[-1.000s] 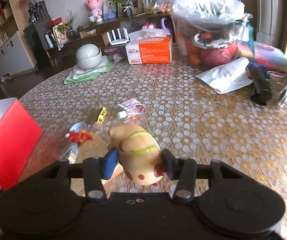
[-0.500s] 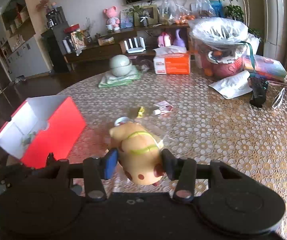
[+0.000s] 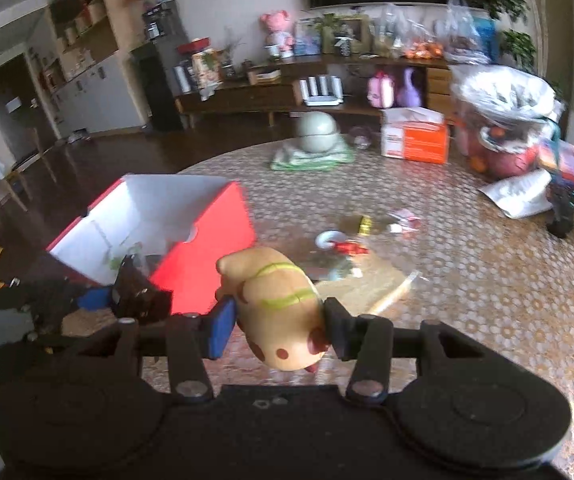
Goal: Organize objects
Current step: 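Lift the packet and yellow toy and carry them toward the red box, then lower the packet and yellow toy into the red box and open both tools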
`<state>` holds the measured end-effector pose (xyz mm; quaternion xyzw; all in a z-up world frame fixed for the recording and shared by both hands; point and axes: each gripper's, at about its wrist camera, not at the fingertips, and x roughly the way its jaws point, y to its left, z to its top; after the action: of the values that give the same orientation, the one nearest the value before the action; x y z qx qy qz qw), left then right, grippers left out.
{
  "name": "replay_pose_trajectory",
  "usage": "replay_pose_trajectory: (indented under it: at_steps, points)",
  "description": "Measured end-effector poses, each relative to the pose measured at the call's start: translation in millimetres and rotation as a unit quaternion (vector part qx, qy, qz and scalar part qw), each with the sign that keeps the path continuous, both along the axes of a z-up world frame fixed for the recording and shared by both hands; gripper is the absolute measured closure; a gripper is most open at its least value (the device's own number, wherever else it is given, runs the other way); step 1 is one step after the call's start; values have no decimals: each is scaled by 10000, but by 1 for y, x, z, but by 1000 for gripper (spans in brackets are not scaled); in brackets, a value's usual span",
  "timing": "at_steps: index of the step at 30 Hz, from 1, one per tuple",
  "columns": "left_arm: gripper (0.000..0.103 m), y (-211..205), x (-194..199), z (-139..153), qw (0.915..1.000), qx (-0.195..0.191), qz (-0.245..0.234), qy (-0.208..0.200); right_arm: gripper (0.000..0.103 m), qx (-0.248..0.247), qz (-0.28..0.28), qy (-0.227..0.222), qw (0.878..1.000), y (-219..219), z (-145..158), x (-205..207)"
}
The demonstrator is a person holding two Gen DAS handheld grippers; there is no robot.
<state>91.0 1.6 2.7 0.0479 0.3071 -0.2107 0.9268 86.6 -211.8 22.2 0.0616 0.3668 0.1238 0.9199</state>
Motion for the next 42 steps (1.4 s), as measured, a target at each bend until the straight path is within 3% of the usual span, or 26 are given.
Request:
replay_pose_trajectory:
  at_steps: [22, 32, 42]
  points:
    - [45, 129, 23, 11, 9951, 227, 953, -83, 56, -479, 1123, -211, 9923, 132, 11, 35]
    - [45, 170, 73, 9, 9905, 504, 1275, 55, 55, -671, 1244, -111, 9899, 168, -1, 86]
    - [45, 168, 137, -10, 9878, 716, 1284, 522, 55, -1000, 1237, 150, 9872, 188, -34, 128]
